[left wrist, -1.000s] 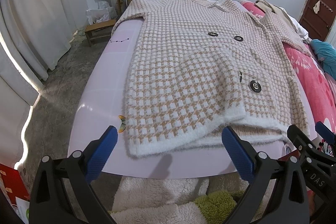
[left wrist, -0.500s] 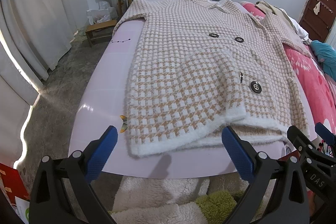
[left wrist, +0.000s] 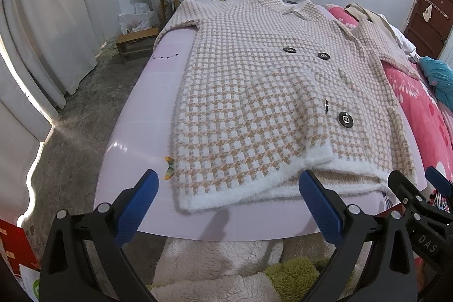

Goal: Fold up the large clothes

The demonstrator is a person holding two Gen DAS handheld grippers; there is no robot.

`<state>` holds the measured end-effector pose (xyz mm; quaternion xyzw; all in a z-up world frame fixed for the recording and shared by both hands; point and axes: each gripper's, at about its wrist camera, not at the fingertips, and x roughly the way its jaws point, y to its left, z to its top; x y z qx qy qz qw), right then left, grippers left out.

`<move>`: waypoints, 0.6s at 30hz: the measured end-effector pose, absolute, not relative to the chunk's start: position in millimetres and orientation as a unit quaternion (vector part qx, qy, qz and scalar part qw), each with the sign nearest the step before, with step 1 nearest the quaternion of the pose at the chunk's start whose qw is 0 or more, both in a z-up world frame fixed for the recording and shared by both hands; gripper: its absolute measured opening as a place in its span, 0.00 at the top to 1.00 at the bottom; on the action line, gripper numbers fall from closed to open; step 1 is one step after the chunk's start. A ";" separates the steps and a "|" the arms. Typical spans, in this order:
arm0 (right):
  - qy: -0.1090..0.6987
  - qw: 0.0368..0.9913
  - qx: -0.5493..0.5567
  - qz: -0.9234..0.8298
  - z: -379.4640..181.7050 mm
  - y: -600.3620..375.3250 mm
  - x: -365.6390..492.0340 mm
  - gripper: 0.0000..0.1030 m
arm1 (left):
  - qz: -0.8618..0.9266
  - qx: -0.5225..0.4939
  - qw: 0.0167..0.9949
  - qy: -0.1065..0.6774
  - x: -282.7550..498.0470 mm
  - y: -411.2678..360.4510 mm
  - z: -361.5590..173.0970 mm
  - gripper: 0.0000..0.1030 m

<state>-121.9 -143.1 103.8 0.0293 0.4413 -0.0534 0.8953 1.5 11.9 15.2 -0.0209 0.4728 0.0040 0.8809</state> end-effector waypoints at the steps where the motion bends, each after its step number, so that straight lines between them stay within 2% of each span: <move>1: 0.441 0.895 0.029 -0.053 104.1 -142.9 -121.7 0.07 | 0.004 -0.021 0.881 0.473 0.8 11.3 14.2 0.05; 18: 0.440 0.896 0.028 -0.054 105.9 -142.6 -122.5 0.07 | 0.005 -0.021 0.882 0.471 1.6 15.0 17.7 0.05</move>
